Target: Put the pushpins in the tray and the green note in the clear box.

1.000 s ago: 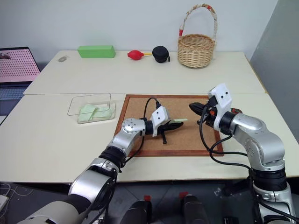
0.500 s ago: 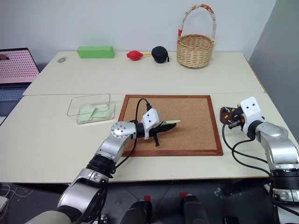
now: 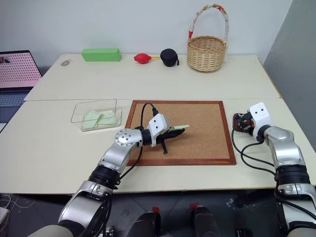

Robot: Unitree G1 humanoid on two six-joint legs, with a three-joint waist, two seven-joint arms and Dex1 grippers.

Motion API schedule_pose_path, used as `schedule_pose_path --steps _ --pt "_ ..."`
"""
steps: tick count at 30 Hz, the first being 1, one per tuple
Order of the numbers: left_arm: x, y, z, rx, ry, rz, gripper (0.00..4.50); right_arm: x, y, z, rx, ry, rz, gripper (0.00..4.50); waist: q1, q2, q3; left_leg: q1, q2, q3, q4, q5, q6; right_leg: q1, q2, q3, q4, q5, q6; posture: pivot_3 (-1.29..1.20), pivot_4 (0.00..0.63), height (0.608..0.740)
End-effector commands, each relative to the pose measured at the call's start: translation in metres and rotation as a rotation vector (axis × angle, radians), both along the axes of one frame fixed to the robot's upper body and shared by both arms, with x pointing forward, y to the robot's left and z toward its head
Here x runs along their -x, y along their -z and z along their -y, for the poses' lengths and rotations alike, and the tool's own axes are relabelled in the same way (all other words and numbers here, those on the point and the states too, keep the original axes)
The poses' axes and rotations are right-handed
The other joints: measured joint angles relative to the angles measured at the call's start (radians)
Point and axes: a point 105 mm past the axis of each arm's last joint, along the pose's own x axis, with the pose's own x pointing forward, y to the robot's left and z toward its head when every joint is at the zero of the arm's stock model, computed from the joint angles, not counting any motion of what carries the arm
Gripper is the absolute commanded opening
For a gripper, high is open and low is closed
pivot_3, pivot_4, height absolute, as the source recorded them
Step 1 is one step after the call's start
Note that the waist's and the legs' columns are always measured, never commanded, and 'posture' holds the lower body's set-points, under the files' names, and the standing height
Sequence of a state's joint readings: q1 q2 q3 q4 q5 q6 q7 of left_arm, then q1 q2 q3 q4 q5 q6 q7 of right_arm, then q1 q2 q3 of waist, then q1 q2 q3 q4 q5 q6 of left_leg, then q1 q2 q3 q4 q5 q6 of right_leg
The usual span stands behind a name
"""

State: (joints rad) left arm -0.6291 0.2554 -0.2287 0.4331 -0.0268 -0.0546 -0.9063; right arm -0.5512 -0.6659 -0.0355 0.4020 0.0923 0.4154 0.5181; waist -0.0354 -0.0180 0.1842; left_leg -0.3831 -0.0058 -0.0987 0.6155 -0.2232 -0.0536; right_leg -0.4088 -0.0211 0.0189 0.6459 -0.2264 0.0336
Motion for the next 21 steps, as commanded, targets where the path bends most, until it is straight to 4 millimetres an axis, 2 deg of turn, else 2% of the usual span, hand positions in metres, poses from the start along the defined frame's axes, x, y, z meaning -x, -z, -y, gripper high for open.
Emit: schedule_pose_path --steps 1,12,17,20,21 --pt "0.0 -0.011 0.001 0.013 0.007 0.045 0.0 -0.005 -0.028 0.0 -0.017 -0.003 0.093 2.33 0.0 0.0 0.0 0.0 0.0 0.0 0.0 0.0 0.0 0.0 0.0 0.0 0.0 0.0 0.0 0.0 0.15 0.74" --pt "-0.002 -0.013 0.002 0.02 0.002 0.048 0.0 0.001 -0.04 -0.004 -0.088 -0.028 0.125 2.33 0.0 0.0 0.0 0.0 0.0 0.0 0.0 0.0 0.0 0.0 0.0 0.0 0.0 0.0 0.0 0.0 0.15 0.74" --pt "-0.006 -0.024 -0.005 0.05 -0.028 0.054 0.0 0.015 -0.057 -0.035 -0.131 -0.216 0.17 2.33 0.0 0.0 0.0 0.0 0.0 -0.001 0.0 0.0 0.0 0.0 0.0 0.0 0.0 0.0 0.0 0.0 0.15 0.74" --pt "-0.012 -0.038 -0.025 0.051 -0.09 0.079 0.0 0.034 -0.065 -0.074 -0.108 -0.444 0.19 2.33 -0.001 0.0 0.0 0.0 0.0 -0.001 0.0 0.0 0.0 0.0 0.0 0.0 0.0 0.0 0.0 0.0 0.15 0.74" --pt "-0.013 -0.04 -0.03 0.048 -0.105 0.085 0.0 0.038 -0.066 -0.081 -0.108 -0.475 0.195 2.33 -0.003 0.0 0.0 0.0 0.0 0.0 0.0 0.0 0.0 0.0 0.0 0.0 0.0 0.0 0.0 0.0 0.15 0.74"
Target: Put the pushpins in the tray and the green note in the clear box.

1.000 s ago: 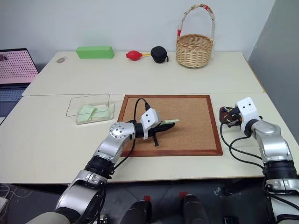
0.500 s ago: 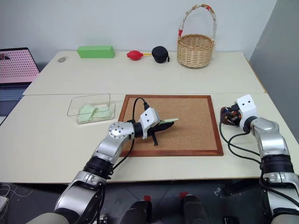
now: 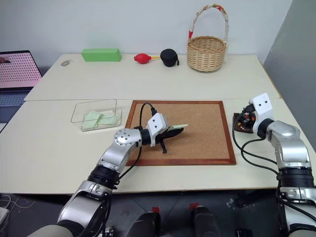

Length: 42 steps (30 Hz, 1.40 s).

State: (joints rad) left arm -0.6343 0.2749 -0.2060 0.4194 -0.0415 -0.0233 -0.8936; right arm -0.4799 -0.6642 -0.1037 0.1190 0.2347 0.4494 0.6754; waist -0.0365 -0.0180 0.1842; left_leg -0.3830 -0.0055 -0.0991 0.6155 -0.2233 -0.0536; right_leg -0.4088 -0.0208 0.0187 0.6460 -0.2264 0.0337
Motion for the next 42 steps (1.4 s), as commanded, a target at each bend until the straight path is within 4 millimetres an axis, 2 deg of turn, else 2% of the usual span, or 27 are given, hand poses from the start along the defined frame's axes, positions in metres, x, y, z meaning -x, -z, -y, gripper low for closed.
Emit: schedule_pose_path --steps 1,3,8,14,17,23,30,32,34,42 --pt "-0.009 -0.039 -0.03 0.029 -0.097 0.096 0.0 0.023 -0.028 -0.047 0.009 -0.257 0.104 2.33 -0.005 0.0 0.0 0.0 0.0 0.0 0.0 0.0 0.0 0.0 0.0 0.0 0.0 0.0 0.0 0.0 0.15 0.74" --pt "-0.01 -0.047 -0.061 -0.007 -0.187 0.112 0.0 0.032 -0.037 -0.07 -0.02 -0.357 0.125 2.33 -0.014 0.001 0.001 0.0 0.001 0.0 0.0 0.0 0.0 0.0 0.001 0.0 0.001 0.0 0.0 0.0 0.15 0.74" --pt "-0.01 -0.061 -0.134 -0.117 -0.408 0.129 0.0 0.047 -0.049 -0.106 -0.035 -0.508 0.138 2.33 -0.021 0.001 0.001 0.001 0.001 -0.001 0.0 0.0 0.0 0.0 0.001 -0.001 0.002 0.0 0.0 0.0 0.15 0.74" --pt "-0.01 -0.073 -0.228 -0.237 -0.737 0.123 0.0 0.052 -0.051 -0.144 -0.04 -0.635 0.124 2.33 -0.017 0.0 0.002 0.0 0.001 -0.002 0.0 0.0 0.0 0.0 0.0 -0.002 0.001 0.0 0.0 0.0 0.15 0.74" --pt "-0.014 -0.077 -0.258 -0.271 -0.864 0.132 0.0 0.054 -0.048 -0.159 -0.038 -0.677 0.122 2.33 -0.014 0.0 0.002 0.0 0.001 -0.002 -0.001 0.0 0.0 -0.001 0.0 -0.002 0.001 0.0 0.0 0.0 0.15 0.74" --pt "-0.024 -0.07 -0.273 -0.319 -0.918 0.104 0.0 0.059 -0.043 -0.18 -0.033 -0.734 0.111 2.33 0.003 -0.001 0.002 -0.002 0.0 -0.002 0.0 0.0 0.0 -0.001 -0.001 -0.003 0.0 0.0 0.0 0.0 0.15 0.74" --pt "-0.032 -0.063 -0.274 -0.329 -0.894 0.055 0.0 0.061 -0.043 -0.188 -0.046 -0.74 0.115 2.33 0.004 -0.001 0.002 -0.002 0.0 -0.002 0.0 0.0 0.0 -0.003 -0.001 -0.003 0.001 0.0 0.0 0.0 0.15 0.74" --pt "-0.034 -0.064 -0.272 -0.332 -0.882 0.055 0.4 0.062 -0.042 -0.189 -0.047 -0.741 0.114 2.35 0.004 -0.001 0.002 -0.002 0.0 -0.002 0.0 0.0 0.0 -0.003 -0.001 -0.002 0.001 0.0 0.0 0.0 0.15 0.74" --pt "-0.034 -0.064 -0.27 -0.336 -0.872 0.055 0.61 0.063 -0.042 -0.189 -0.048 -0.742 0.111 2.35 0.004 -0.001 0.002 -0.002 0.0 -0.002 0.0 0.0 0.0 -0.003 -0.001 -0.002 0.001 0.0 0.0 0.0 0.15 0.74" --pt "-0.033 -0.067 -0.266 -0.34 -0.844 0.056 2.19 0.062 -0.042 -0.19 -0.049 -0.739 0.107 2.35 0.004 -0.001 0.002 -0.002 0.0 -0.002 0.0 0.0 0.0 -0.003 -0.001 -0.003 0.001 0.0 0.0 0.0 0.15 0.74"
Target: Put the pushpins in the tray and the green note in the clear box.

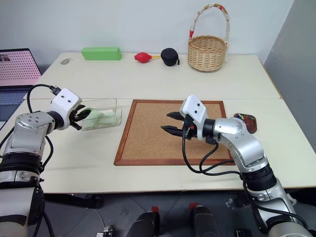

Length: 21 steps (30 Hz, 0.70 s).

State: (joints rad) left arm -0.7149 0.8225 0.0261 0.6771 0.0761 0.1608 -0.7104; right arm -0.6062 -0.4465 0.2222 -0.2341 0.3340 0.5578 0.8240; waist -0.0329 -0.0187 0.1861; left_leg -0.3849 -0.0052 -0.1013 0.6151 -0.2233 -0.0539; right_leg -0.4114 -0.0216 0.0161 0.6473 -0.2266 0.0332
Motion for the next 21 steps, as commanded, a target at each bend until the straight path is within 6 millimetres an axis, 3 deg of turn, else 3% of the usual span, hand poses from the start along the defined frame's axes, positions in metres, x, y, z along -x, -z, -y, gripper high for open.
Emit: schedule_pose_path --steps 1,6,10,13,17,21 --pt "-0.001 -0.022 0.005 -0.021 0.037 0.055 2.39 0.006 -0.011 -0.005 -0.014 -0.019 0.045 2.35 0.0 0.0 0.0 0.0 0.0 0.0 0.0 0.0 0.0 0.0 0.0 0.0 0.0 0.0 0.0 0.0 0.15 0.74" --pt "0.003 -0.035 0.019 0.05 0.099 0.097 3.38 0.004 -0.013 0.0 -0.018 -0.002 0.048 2.35 0.0 0.0 0.0 0.0 0.0 0.0 0.0 0.0 0.0 0.0 0.0 0.0 0.0 0.0 0.0 0.0 0.15 0.74" --pt "0.018 -0.055 0.056 0.159 0.273 0.156 3.38 0.001 -0.017 0.016 -0.046 0.063 0.064 2.35 0.0 0.0 0.0 0.0 0.0 0.0 0.0 0.0 0.0 0.0 0.0 0.0 0.0 0.0 0.0 0.0 0.15 0.74" --pt "0.031 -0.059 0.076 0.191 0.344 0.164 3.38 -0.001 -0.011 0.035 -0.041 0.146 0.081 2.35 0.001 0.0 0.0 -0.001 0.0 0.0 0.0 0.0 0.0 0.0 -0.001 0.0 -0.001 0.0 0.0 0.0 0.15 0.74" --pt "0.049 -0.046 0.106 0.252 0.417 0.15 3.38 -0.001 0.002 0.064 -0.096 0.313 0.066 2.35 0.001 0.0 0.0 -0.001 0.0 0.0 0.0 0.0 0.0 0.0 -0.001 0.001 -0.001 0.0 0.0 0.0 0.15 0.74" --pt "0.066 -0.007 0.128 0.301 0.433 0.08 3.38 0.008 0.029 0.087 -0.116 0.439 0.012 2.35 0.0 0.0 0.0 0.0 0.0 0.001 0.0 0.0 0.0 0.001 -0.001 0.002 0.0 0.0 0.0 0.0 0.15 0.74"
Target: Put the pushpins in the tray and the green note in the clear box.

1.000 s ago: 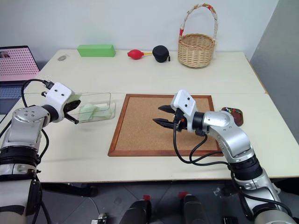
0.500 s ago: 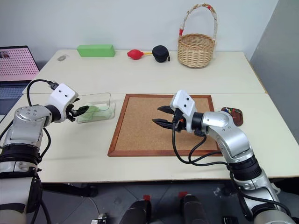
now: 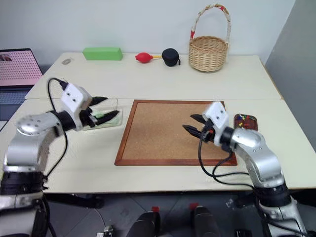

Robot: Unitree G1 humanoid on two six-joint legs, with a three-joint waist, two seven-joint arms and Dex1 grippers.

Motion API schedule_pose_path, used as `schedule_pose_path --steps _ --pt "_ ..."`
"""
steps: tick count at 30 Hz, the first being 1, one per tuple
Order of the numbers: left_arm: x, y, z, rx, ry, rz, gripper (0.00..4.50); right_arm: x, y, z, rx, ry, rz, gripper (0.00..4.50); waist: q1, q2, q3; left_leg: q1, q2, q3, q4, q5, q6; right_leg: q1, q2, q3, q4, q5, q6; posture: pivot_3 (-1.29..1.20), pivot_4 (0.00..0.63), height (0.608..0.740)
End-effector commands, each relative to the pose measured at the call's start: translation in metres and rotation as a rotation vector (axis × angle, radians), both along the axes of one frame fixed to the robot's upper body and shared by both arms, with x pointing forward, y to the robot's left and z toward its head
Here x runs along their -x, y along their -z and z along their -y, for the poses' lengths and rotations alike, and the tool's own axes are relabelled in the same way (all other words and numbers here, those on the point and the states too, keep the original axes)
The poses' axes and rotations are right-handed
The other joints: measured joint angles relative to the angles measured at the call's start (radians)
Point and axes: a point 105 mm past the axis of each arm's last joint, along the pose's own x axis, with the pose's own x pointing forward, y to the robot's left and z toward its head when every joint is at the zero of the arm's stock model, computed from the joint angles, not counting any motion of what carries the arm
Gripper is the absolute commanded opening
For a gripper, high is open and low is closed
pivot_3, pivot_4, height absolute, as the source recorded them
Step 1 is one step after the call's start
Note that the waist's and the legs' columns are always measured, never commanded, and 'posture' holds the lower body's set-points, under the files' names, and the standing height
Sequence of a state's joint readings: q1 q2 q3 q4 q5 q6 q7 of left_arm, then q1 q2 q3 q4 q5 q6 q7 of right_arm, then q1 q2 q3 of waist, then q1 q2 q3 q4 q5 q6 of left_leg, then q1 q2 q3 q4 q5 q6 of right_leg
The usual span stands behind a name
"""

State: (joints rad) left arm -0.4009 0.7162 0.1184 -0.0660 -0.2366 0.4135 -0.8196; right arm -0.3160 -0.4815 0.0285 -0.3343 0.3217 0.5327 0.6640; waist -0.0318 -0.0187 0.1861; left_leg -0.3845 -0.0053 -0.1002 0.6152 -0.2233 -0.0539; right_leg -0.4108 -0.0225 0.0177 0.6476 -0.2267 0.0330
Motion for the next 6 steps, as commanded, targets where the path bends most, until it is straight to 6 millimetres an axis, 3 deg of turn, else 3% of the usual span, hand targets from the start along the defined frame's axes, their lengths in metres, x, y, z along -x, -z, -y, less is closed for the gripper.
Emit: schedule_pose_path --steps 1,6 --pt "0.015 0.016 0.017 0.048 0.015 0.002 3.38 0.011 0.003 0.02 -0.024 0.108 0.05 2.35 -0.002 0.0 0.0 0.0 0.0 0.0 0.0 0.0 0.0 0.0 0.0 0.0 -0.001 0.0 0.0 0.0 0.15 0.74" --pt "0.023 0.033 0.025 0.079 0.024 -0.016 3.38 0.012 0.012 0.029 -0.011 0.161 0.052 2.35 -0.003 0.0 0.0 0.003 0.001 0.001 0.0 0.0 0.0 0.001 0.001 0.001 0.001 0.0 0.0 0.0 0.15 0.74"
